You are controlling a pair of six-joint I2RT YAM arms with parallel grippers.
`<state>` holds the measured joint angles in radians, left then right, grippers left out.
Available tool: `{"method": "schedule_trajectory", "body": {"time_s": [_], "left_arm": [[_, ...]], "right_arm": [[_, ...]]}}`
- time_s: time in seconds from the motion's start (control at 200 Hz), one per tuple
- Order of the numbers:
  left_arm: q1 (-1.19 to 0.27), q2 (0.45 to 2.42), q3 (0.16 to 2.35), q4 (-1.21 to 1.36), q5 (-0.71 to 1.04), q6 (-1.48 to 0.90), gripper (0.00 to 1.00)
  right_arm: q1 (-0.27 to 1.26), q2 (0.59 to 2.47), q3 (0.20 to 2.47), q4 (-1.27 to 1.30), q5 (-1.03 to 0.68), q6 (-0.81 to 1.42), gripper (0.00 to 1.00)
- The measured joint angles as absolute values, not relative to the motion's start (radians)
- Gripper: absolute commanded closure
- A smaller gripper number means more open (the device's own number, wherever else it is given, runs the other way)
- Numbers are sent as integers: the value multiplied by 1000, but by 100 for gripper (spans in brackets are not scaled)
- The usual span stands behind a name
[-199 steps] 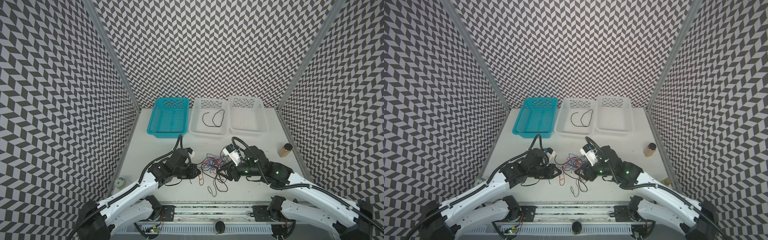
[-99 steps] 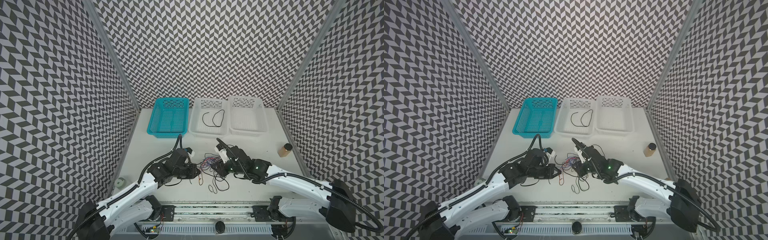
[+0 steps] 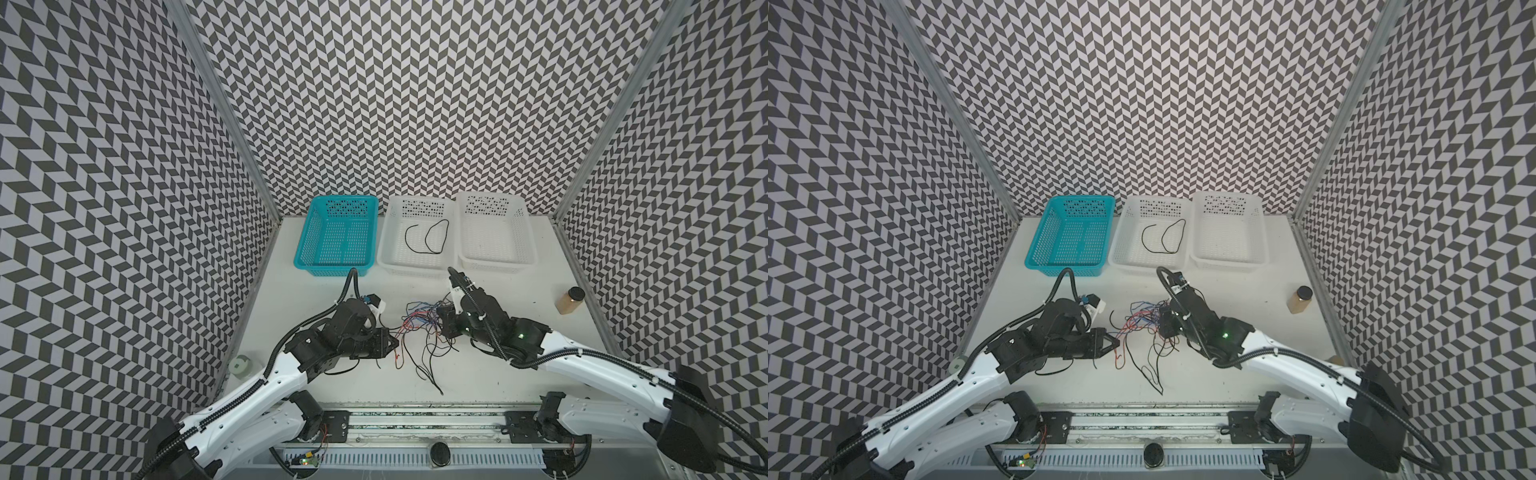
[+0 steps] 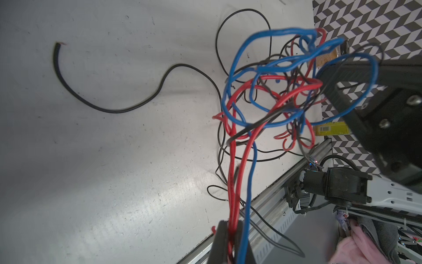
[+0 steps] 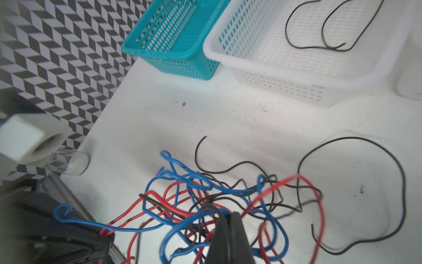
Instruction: Untangle the cables
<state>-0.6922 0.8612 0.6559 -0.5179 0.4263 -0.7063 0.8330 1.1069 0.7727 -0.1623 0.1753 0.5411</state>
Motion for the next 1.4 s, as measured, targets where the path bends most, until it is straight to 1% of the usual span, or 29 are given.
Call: {"method": "schedule_trajectory", "body": {"time_s": [0.17,0.356,0.531,0.676,0.806,0.886,1.027,1.202,1.402], "left_arm": [[-633,816,653,-542,422,-708,100],[-577,793,653,-562,429,-708,100],[-548,786,654,-570,466,-703,100],[-536,776,669,-609,481,-687,100],[-528,776,701,-661,471,-677,100],[-522,778,703,-675,471,-672,100],[-522,802,703,-697,473,-661,100],[-522,815,741,-744,453,-635,100],[-516,830,864,-831,347,-567,100]], "right_arm": [[633,953,715,-227,102,555,100],[434,843,704,-345,8,539,100],[292,810,707,-429,-101,519,100],[136,791,727,-491,-201,512,100],[17,790,772,-537,-242,505,100],[-12,790,806,-553,-266,501,100],[-13,786,842,-555,-303,503,100],[-14,764,868,-572,-307,517,100],[-14,750,1082,-619,-279,528,100]]}}
